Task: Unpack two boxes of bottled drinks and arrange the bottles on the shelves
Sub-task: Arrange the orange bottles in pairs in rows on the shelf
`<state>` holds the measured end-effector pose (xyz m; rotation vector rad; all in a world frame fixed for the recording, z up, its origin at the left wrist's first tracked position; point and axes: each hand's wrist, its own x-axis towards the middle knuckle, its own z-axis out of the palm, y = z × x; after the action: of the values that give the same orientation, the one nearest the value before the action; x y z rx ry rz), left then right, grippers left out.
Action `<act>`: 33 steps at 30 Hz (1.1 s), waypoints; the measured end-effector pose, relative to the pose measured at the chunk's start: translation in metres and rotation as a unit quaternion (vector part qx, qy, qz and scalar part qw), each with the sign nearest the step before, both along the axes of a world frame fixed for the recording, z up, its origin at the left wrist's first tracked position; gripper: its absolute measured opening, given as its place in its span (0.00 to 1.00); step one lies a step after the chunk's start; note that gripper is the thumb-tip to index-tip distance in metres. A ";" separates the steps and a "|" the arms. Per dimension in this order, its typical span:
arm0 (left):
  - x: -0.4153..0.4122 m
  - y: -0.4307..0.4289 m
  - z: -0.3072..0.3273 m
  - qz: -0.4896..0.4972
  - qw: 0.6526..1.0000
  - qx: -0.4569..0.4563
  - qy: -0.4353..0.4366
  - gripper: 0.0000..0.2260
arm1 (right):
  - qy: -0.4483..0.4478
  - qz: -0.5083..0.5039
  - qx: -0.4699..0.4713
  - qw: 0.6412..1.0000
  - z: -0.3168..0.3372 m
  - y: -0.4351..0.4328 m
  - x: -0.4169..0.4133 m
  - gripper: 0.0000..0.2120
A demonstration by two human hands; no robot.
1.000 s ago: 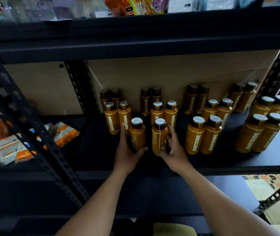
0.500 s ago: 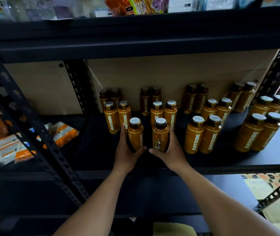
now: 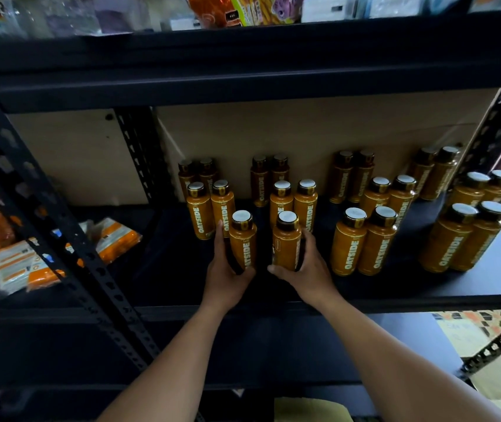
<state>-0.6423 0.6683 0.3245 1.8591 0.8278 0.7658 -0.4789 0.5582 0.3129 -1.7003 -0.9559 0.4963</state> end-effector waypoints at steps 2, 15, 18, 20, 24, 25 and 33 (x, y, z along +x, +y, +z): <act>-0.001 0.000 0.000 -0.004 1.000 -0.001 -0.003 0.52 | 0.012 0.011 0.006 1.000 -0.001 -0.003 0.001 0.52; -0.001 0.000 0.000 -0.006 1.000 -0.016 -0.002 0.50 | -0.003 -0.019 -0.023 1.000 -0.001 0.000 -0.003 0.49; -0.001 0.001 -0.001 -0.011 1.000 -0.013 -0.002 0.50 | -0.001 -0.005 -0.020 1.000 -0.002 -0.003 -0.001 0.49; -0.001 0.002 0.000 -0.020 1.000 -0.014 0.002 0.49 | -0.002 0.003 -0.021 1.000 -0.002 -0.006 0.000 0.49; 0.001 0.000 0.001 -0.044 0.999 0.000 0.032 0.50 | -0.004 0.004 -0.028 1.000 0.000 -0.006 -0.003 0.47; 0.002 -0.001 0.001 -0.045 0.998 0.006 0.038 0.50 | -0.004 0.005 -0.029 1.000 0.001 -0.006 -0.004 0.47; 0.001 -0.004 0.003 -0.048 0.997 0.037 0.040 0.53 | -0.036 0.029 -0.017 0.999 0.008 -0.007 -0.008 0.53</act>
<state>-0.6413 0.6645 0.3279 1.9923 0.7630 0.6728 -0.4865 0.5513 0.3207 -1.7347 -1.0552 0.4952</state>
